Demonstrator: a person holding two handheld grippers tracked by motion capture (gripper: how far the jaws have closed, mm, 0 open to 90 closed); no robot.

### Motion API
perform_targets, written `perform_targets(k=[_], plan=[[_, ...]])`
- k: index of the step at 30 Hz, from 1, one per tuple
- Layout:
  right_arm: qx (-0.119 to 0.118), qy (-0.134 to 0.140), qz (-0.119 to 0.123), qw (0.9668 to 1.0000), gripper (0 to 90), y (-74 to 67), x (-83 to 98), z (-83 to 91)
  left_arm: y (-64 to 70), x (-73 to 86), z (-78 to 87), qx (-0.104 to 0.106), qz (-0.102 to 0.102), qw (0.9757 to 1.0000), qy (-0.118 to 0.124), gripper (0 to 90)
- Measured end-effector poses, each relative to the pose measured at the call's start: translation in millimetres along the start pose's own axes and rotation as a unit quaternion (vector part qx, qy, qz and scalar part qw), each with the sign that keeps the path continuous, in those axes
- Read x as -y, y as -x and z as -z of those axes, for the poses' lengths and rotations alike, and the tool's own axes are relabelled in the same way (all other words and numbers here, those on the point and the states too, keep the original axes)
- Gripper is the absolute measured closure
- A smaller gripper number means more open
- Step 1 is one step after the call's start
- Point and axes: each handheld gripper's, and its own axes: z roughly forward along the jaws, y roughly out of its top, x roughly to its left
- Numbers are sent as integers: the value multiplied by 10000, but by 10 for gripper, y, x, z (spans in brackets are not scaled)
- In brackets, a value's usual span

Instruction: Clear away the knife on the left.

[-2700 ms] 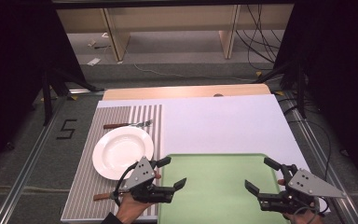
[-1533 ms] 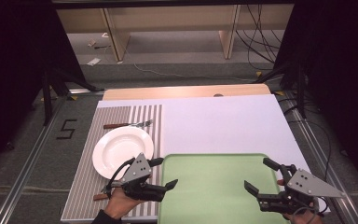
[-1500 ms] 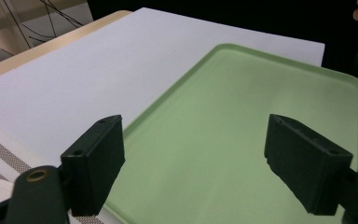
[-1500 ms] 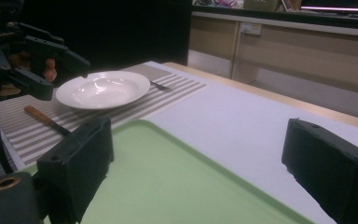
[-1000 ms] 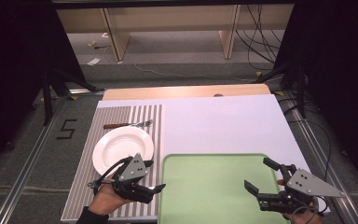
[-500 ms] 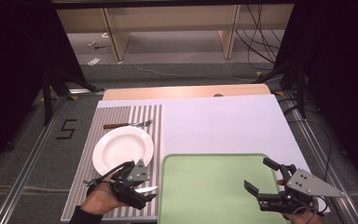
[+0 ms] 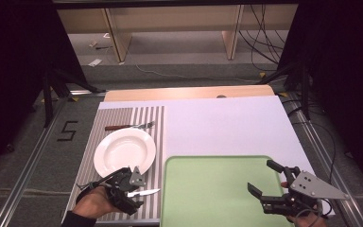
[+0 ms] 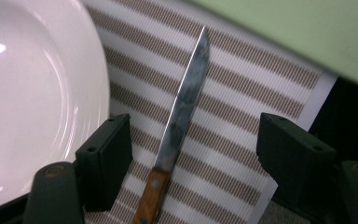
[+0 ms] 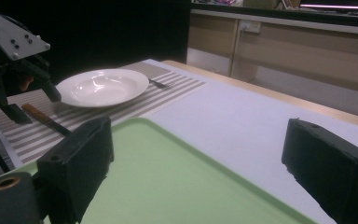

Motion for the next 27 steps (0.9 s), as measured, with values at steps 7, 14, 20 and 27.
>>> perform_targets(k=[7, 14, 20, 27], plan=[[-3, -5, 4, 10000, 99, -7, 0, -12, -65, 123, -90, 80, 182, 9988, -452, 316], [5, -24, 3, 10000, 99, -1, 5, -10, -145, 169, -136, 76, 389, 9967, -707, 401], [2, -23, 5, 10000, 99, -3, 4, -13, -213, 186, -143, 108, 530, 9946, -888, 486], [12, -25, -12, 10000, 99, 0, 2, -12, -295, 218, -197, 241, 693, 9915, -1079, 559]])
